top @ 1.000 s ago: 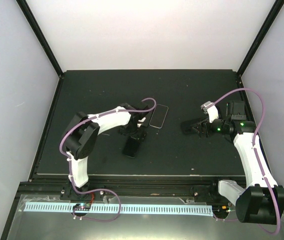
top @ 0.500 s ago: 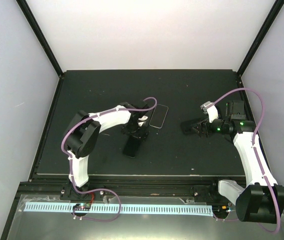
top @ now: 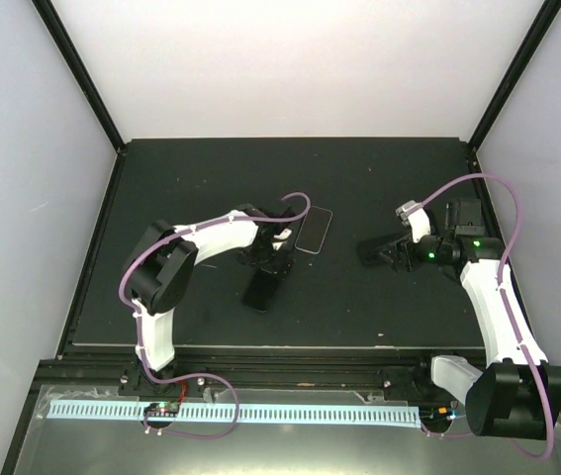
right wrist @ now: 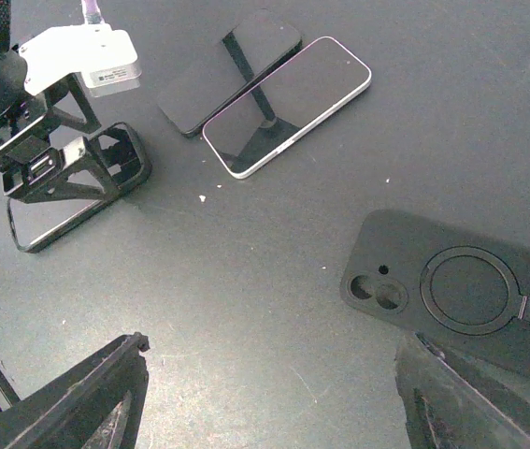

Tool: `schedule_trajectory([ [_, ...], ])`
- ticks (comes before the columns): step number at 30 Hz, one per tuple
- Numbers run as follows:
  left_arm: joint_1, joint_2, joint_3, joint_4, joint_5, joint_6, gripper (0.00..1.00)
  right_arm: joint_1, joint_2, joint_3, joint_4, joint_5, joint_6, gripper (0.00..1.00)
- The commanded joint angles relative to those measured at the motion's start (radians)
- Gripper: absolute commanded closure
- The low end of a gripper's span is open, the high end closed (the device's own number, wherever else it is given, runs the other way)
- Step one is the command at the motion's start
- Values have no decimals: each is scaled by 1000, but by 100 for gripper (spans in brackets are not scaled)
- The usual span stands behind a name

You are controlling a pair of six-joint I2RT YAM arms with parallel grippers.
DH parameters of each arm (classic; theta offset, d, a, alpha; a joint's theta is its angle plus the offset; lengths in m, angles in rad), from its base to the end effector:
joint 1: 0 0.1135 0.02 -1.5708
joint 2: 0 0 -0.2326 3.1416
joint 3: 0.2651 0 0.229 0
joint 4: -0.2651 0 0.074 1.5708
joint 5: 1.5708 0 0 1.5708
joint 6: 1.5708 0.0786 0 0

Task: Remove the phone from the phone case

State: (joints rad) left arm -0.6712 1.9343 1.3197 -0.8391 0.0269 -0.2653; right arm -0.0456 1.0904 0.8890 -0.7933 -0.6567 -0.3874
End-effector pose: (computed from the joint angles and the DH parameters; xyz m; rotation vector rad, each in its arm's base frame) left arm 0.2615 -0.2104 0.1010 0.6165 2.9840 -0.1172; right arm 0.2172 0.0381 0.2201 -0.6401 2.2995 0.6390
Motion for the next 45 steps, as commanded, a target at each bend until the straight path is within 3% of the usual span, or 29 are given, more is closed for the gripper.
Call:
schedule_trajectory([
  [1, -12, 34, 5, -32, -72, -1, 4, 2, 5, 4, 3, -11, -13, 27],
  [12, -27, 55, 9, -50, -35, 7, 9, 3, 11, 5, 2, -11, -13, 27],
  [17, -28, 78, 45, -128, -78, -13, 26, 4, 14, 7, 2, -9, -13, 27],
  [21, -40, -23, 66, -184, -145, -54, 34, 3, 14, 8, 0, -5, -12, 27],
  [27, -44, -226, 199, -161, -23, -32, 48, 2, -11, 12, 4, -71, -3, 27],
  [33, -31, -398, 223, 103, -73, -139, 59, 5, -10, 58, 79, -87, 102, 35],
  [34, -26, -418, 219, 150, -65, -159, 64, 12, -10, 67, 100, -113, 128, 38],
  [35, -24, -439, 212, 190, -79, -191, 76, 27, -11, 71, 129, -115, 160, 40],
  [38, 2, -559, 95, 373, -154, -290, 73, 129, -16, 87, 230, -59, 249, 41],
  [42, 89, -724, -131, 595, -39, -381, 78, 324, 7, 132, 309, 44, 291, 40],
  [45, 140, -774, -206, 636, -1, -404, 79, 451, 72, 227, 310, 82, 297, 39],
])
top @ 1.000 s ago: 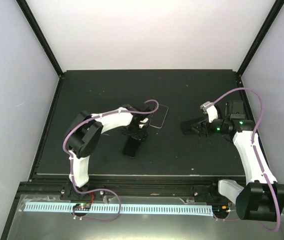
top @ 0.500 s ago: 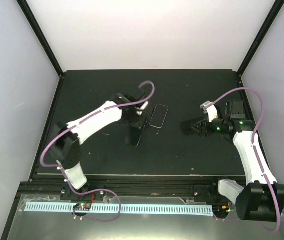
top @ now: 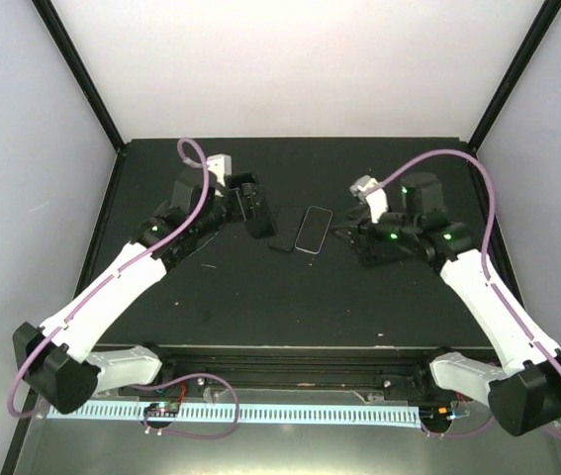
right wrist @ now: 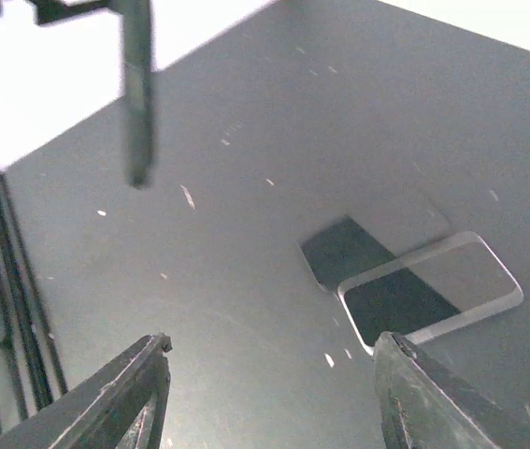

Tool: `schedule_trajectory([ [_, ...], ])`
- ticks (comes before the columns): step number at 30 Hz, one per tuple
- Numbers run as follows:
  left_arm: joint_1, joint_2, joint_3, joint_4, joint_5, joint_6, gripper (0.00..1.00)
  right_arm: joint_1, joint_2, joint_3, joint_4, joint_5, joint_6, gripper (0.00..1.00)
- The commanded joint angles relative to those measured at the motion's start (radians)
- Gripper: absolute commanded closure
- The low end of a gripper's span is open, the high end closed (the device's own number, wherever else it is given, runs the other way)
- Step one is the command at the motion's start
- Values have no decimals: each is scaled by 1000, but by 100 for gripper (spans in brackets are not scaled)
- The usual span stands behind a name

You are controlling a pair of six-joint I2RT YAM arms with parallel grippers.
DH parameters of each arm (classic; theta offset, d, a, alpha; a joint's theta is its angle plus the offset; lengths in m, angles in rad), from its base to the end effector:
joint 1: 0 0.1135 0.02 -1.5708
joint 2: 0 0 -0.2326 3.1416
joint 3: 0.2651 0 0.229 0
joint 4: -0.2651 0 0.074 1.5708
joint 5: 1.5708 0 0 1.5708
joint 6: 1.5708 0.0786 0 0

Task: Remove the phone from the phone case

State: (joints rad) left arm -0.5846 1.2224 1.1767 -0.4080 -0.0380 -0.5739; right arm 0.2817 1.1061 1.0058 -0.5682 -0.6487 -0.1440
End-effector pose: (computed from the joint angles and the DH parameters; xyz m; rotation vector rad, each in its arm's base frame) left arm 0.2528 -0.1637 0.3151 -0.0136 2.0944 -0.6831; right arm 0.2259 0.1148 0.2743 -0.8022 2.0421 0.7985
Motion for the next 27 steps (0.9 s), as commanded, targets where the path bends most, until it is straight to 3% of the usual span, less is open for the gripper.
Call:
schedule_trajectory([
  [1, 70, -69, -77, 205, 78, -99, 79, 158, 83, 146, 79, 84, 58, 39],
  [11, 154, -100, -150, 269, 225, -165, 83, 395, 384, 404, 47, 251, 138, 42],
  [17, 178, -109, -156, 276, 259, -181, 82, 474, 492, 500, 19, 334, 187, 46],
  [21, 189, -125, -157, 260, 230, -178, 82, 475, 531, 538, 3, 349, 241, 62],
  [24, 203, -117, -154, 260, 248, -186, 81, 476, 530, 530, 21, 343, 270, 81],
  [26, 210, -112, -160, 273, 279, -185, 71, 476, 538, 538, 13, 339, 283, 90],
  [27, 215, -111, -162, 289, 304, -175, 59, 476, 541, 541, 9, 334, 286, 94],
])
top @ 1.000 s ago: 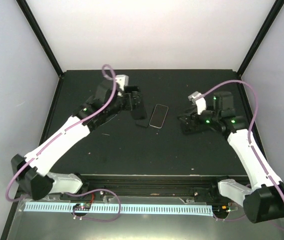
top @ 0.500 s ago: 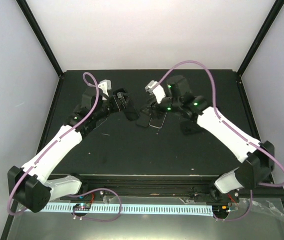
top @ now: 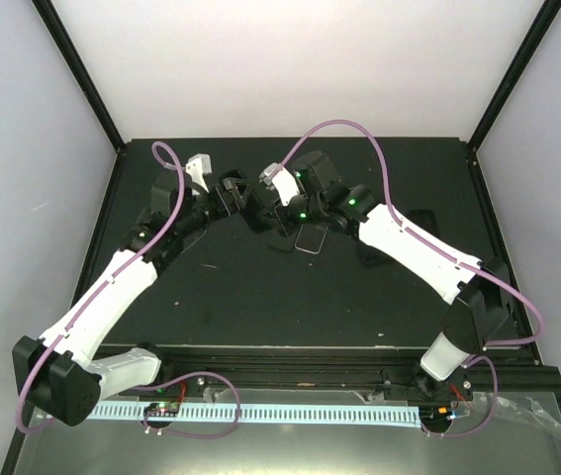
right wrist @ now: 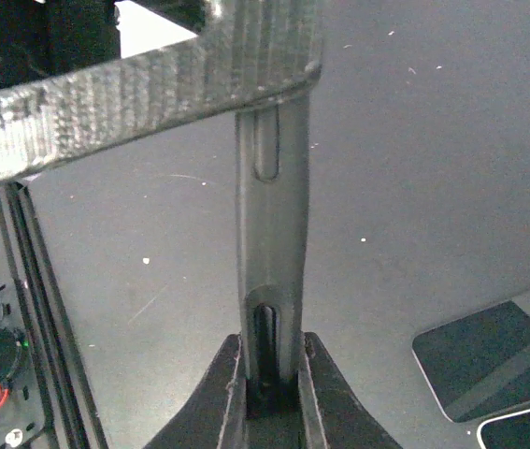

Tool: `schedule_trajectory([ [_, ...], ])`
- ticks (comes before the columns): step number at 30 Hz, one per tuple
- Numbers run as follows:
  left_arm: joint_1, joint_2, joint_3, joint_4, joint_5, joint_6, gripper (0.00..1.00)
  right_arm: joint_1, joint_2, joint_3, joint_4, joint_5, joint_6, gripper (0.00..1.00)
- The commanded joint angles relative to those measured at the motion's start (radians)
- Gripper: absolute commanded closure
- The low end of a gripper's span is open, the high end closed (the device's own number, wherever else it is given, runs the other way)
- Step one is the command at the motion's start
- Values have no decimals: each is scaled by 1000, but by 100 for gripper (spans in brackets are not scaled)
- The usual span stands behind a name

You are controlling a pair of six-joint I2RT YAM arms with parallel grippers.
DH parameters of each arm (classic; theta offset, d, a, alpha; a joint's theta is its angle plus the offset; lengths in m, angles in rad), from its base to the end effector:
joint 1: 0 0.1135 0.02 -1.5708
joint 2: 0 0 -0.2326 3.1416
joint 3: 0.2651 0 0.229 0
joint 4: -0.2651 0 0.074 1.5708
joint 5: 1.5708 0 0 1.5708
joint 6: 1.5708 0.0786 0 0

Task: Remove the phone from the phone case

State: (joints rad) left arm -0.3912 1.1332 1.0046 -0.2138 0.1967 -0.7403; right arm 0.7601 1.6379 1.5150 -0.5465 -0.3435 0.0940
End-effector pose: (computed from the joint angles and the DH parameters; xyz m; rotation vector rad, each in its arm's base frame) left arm 0.2628 -0.1250 0.3046 -0.2123 2.0127 -0.9314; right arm 0.2560 0.2799 0.2862 -0.9438 2.1318 0.8324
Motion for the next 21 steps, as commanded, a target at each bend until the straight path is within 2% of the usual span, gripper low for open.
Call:
schedule_trajectory([
  [1, 26, -20, 8, 107, 85, -1, 43, -2, 10, 31, -15, 26, 55, 96],
  [2, 33, -17, 5, 113, 94, 2, 32, -3, 5, 30, -16, 25, 58, 99],
  [6, 86, -5, -40, 214, 159, -19, 2, -33, -45, -4, -11, -28, 53, 99],
  [10, 116, 40, -36, 341, 290, -9, 1, -141, -173, -109, 17, -152, 11, 99],
  [14, 106, 123, 26, 448, 560, -13, 1, -271, -328, -214, -23, -257, -90, 99],
  [18, 35, 99, 15, 546, 628, 19, 7, -406, -476, -324, -38, -398, -120, 99],
  [21, -65, 89, 41, 494, 666, 182, 17, -451, -545, -345, -107, -492, -189, 99],
])
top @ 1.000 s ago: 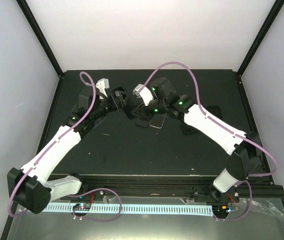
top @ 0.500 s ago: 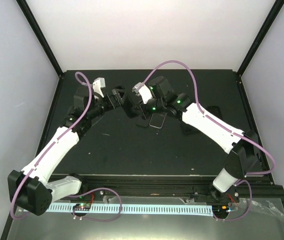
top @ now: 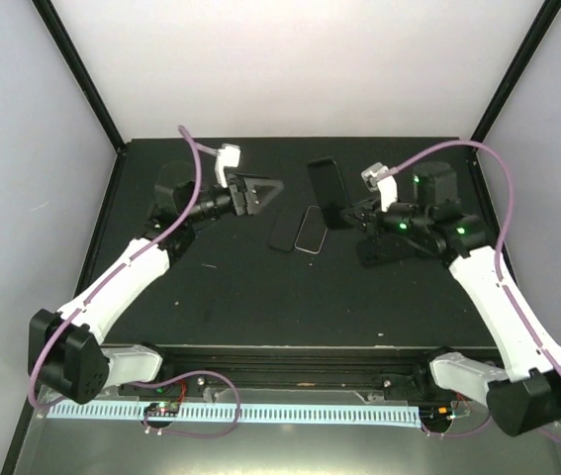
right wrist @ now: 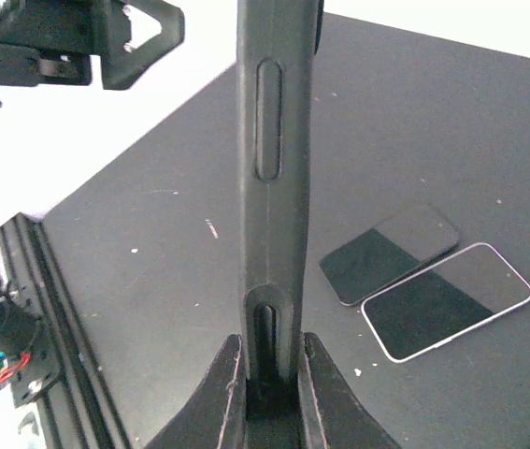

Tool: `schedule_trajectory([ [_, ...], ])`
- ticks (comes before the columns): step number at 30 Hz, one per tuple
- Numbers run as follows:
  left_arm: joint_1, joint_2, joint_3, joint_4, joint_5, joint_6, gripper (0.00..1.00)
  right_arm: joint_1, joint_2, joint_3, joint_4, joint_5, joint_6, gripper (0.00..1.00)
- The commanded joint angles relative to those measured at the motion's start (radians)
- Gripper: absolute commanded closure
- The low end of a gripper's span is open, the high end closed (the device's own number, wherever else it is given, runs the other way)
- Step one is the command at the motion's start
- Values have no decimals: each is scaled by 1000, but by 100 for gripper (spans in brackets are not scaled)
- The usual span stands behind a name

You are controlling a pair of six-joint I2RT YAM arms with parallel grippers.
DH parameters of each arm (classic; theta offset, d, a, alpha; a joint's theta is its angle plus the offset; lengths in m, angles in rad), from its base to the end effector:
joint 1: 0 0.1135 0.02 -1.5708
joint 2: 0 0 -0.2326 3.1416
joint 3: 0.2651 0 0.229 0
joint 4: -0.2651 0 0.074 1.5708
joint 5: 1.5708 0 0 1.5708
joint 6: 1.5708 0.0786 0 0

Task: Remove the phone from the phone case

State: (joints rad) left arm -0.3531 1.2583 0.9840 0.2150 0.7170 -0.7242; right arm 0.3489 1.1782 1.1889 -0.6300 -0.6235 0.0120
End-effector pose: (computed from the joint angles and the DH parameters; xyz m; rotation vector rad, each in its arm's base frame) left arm 0.2735 -0.1558 0.3248 0.2776 1.7899 -1.3750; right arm 0.2320 0.1332 0.3108 -0.7159 2.0699 0.8848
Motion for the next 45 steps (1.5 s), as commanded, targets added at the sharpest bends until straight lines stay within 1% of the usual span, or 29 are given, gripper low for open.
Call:
schedule_trajectory([
  [1, -140, -32, 72, 27, 141, 210, 20, -42, -101, -22, -50, -238, -131, 99],
  [3, -199, -22, 80, -8, 139, 255, 28, -41, -132, -28, -102, -313, -167, 99],
  [6, -251, -10, 74, 14, 159, 267, 37, -41, -161, -44, -138, -428, -178, 99],
  [9, -271, -5, 74, 25, 180, 275, 42, -41, -177, -59, -135, -500, -159, 99],
  [12, -280, -5, 69, 51, 205, 273, 53, -41, -181, -79, -100, -558, -120, 99],
  [13, -282, -7, 64, 61, 209, 270, 55, -41, -181, -85, -88, -570, -108, 99],
  [17, -284, -10, 59, 70, 207, 263, 60, -41, -181, -95, -67, -598, -91, 99],
  [18, -284, -10, 58, 70, 200, 260, 59, -41, -180, -95, -66, -605, -90, 99],
  [19, -282, -10, 55, 69, 188, 255, 51, -41, -179, -96, -66, -619, -91, 99],
  [21, -281, -11, 52, 50, 142, 240, 28, -41, -182, -99, -60, -650, -87, 99],
  [22, -279, -12, 49, 47, 120, 234, 22, -41, -185, -102, -51, -662, -79, 99],
  [23, -277, -14, 45, 43, 99, 227, 21, -41, -188, -104, -41, -670, -69, 99],
  [25, -275, -13, 39, 45, 79, 217, 22, -41, -194, -114, -19, -676, -50, 99],
  [26, -273, -11, 37, 51, 84, 211, 25, -41, -197, -120, -9, -673, -44, 99],
  [29, -274, -3, 30, 101, 127, 183, 41, -40, -197, -133, 8, -646, -29, 99],
  [34, -274, -15, 11, 168, 161, 165, 58, -40, -193, -138, 26, -634, -17, 99],
  [35, -273, -14, 9, 181, 171, 159, 64, -40, -194, -138, 28, -629, -17, 99],
  [37, -274, -12, 6, 202, 188, 146, 74, -41, -195, -138, 28, -617, -18, 99],
  [40, -273, -6, 3, 233, 214, 129, 83, -41, -197, -142, 27, -601, -21, 99],
  [44, -273, -1, 1, 267, 241, 109, 90, -41, -196, -151, 32, -580, -22, 99],
  [45, -274, 0, 2, 276, 246, 105, 94, -40, -195, -150, 32, -578, -23, 99],
])
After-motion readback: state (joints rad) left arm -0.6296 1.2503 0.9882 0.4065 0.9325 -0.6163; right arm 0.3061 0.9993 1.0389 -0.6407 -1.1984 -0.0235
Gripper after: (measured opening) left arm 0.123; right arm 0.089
